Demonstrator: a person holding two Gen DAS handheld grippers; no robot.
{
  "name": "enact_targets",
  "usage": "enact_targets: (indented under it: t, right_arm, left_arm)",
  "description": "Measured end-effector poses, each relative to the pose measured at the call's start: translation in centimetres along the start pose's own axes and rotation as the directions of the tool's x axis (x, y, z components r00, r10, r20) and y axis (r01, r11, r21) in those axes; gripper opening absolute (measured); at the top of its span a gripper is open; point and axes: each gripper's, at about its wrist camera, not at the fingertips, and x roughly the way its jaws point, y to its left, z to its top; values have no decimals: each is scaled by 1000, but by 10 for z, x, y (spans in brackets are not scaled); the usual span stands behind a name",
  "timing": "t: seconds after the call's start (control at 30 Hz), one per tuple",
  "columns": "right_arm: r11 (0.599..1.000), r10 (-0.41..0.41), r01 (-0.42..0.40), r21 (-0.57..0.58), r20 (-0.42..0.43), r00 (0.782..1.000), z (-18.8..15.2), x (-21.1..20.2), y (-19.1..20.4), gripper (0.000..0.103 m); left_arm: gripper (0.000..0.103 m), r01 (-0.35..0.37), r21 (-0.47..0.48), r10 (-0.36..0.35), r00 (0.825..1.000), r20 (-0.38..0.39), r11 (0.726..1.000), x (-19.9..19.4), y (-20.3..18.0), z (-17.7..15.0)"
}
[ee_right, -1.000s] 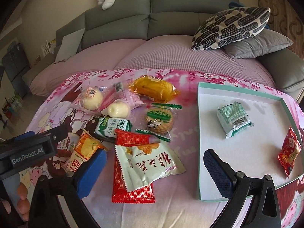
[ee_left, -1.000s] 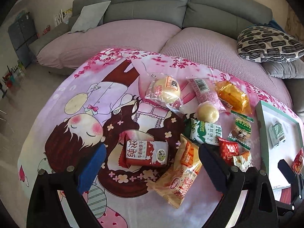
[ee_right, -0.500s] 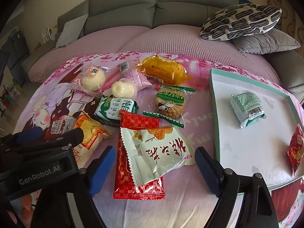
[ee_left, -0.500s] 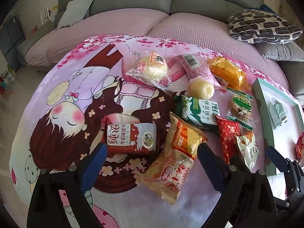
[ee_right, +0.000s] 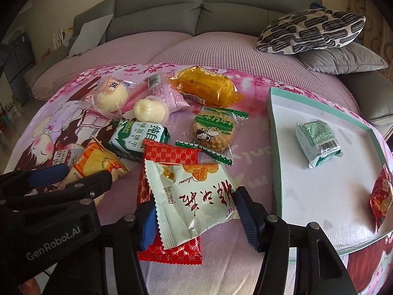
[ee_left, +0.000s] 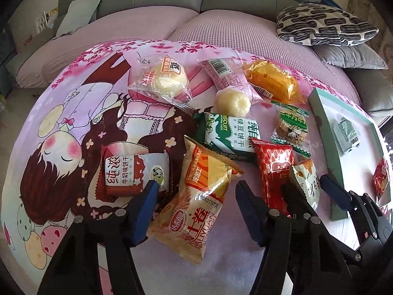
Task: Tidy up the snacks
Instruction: 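Grasp the white-green cookie packet with right gripper while left gripper grasps yellow roll packet, then lift both held packets and carry them over the teal tray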
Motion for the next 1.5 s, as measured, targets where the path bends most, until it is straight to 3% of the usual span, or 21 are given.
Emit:
enact_targets:
  t: [0.2,0.37,0.47,0.67,0.93,1.5]
  right_arm:
    - [1000,12,-12,4,36,999,3,-9,-6,42]
    - [999,5,-8,34,65,998,5,-16,-14,37]
    - [999,-11,7,51,86,996,6,-20,-20,37]
    - [996,-57,52,66,85,995,6,-21,-30,37]
    - [997,-36,31,74,63,997,3,-7,-33,33]
    - [999,-34,32,43,45,998,2,12,-27,33]
  left_arm:
    - [63,74,-18,-74,997,11,997,-5,-3,1]
    - [62,55,-33,-54,998,20,998,-8,3,2]
    - [57,57,-32,-57,998,6,998,-5,3,1]
    - [55,62,-10,-62,998,-7,998,0,-2,-2]
    - [48,64,-30,-66,995,-72,998,24,-1,-8]
    - [48,22,-16,-22,999,-34,1000,31,-7,-6]
